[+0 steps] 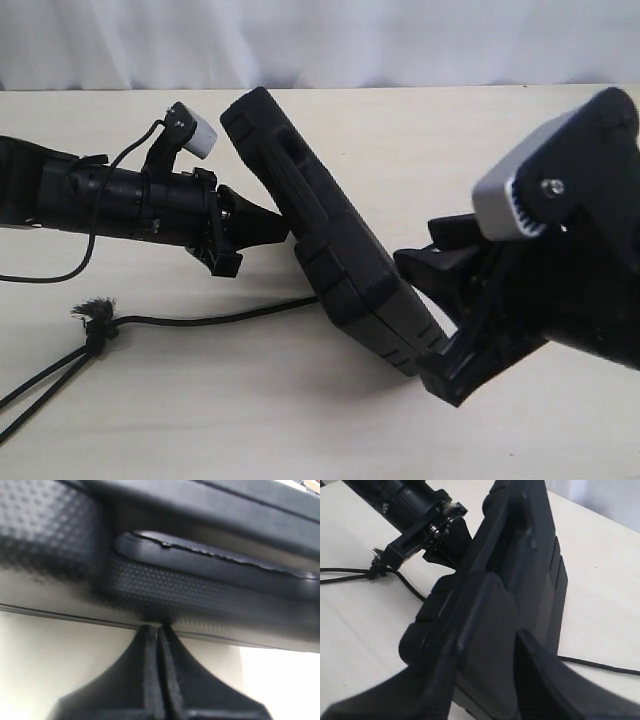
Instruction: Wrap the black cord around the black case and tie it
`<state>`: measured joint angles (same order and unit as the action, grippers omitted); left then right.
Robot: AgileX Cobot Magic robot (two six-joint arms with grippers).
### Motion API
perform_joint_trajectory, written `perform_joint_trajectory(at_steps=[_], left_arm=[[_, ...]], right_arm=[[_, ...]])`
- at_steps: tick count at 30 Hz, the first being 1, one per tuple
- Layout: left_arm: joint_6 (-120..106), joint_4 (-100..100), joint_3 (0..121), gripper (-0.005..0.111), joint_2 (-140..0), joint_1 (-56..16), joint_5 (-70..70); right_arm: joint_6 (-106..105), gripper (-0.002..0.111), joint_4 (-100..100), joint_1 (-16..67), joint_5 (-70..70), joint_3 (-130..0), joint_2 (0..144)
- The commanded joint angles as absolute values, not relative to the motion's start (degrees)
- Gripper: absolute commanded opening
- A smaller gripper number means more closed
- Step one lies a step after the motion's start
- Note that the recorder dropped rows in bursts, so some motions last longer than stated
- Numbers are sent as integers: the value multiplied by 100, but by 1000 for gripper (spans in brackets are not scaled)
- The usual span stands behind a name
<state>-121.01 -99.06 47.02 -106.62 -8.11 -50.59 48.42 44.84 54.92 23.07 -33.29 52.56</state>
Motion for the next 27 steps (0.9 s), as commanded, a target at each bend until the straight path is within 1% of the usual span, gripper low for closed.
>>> perform_joint_trajectory(at_steps=[1,5,8,9,11,13,16,18,21,22,24,27], left_arm=[[-12269,-9995,4741,0,-10652,-838,-5169],[-12269,-9995,4741,0,-10652,-838,-5152],[-12269,-9995,4741,0,-10652,-838,-5040],[-12269,-9995,4741,0,-10652,-838,-5040],[-12269,-9995,4741,0,-10652,-838,-5040],[-12269,-9995,4741,0,-10652,-838,-5040],[-12269,-9995,4741,0,-10652,-838,-5040],[-12269,-9995,4741,0,-10652,-838,-5040],[-12269,-9995,4741,0,-10652,-838,-5040],[-12269,-9995,4741,0,-10652,-838,-5030],[-12269,-9995,4741,0,-10652,-838,-4953],[-12269,-9995,4741,0,-10652,-838,-4878]], right_arm=[[4645,35,5177,5478,2584,-3199,4812],[4925,35,5496,5478,2305,-3199,4588],[4500,35,5470,5478,2413,-3199,4600],[4325,31,5585,5478,2524,-3199,4600],[4308,15,6093,5478,2759,-3199,4600],[4308,4,6133,5478,2723,-3199,4600],[4290,5,6370,5478,2663,-3199,4600],[4772,5,7511,5478,2569,-3224,4600],[6535,5,9995,5478,2448,-3342,4714],[6904,5,9995,5478,2572,-3438,4782],[6759,5,9995,5478,2747,-3715,5072],[6651,5,9995,5478,2368,-3979,5477]])
